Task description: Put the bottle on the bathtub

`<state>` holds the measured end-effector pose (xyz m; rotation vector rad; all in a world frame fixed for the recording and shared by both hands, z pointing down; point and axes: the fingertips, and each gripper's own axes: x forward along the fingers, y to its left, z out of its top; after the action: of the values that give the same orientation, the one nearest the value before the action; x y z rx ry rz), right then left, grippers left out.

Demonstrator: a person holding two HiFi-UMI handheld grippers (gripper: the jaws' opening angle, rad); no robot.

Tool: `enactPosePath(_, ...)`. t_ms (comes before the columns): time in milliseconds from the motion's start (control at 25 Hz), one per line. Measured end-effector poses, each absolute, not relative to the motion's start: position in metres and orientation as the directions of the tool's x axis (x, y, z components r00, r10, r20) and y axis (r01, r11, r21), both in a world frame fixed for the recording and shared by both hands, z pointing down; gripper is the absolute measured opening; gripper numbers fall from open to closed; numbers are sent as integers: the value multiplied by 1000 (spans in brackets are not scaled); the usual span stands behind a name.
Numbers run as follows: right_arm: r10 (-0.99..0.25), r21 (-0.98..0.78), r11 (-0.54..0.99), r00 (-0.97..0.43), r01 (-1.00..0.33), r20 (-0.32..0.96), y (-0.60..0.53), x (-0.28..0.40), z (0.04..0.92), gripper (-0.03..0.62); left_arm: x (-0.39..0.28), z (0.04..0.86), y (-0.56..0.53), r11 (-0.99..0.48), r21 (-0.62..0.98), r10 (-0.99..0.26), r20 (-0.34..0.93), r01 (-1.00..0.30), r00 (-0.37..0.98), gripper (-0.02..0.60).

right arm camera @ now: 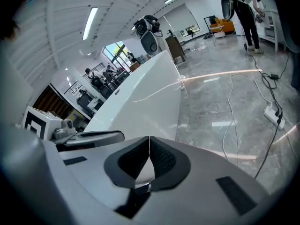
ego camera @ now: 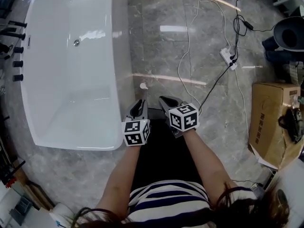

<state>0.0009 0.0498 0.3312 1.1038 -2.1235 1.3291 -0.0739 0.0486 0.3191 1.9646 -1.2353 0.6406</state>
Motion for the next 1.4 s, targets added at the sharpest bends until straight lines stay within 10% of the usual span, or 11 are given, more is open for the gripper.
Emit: enactPosePath(1400,-485,-519,210,-549,-829,681,65,2,259,26,-111,235,60,-206,371,-642,647,-906,411,63)
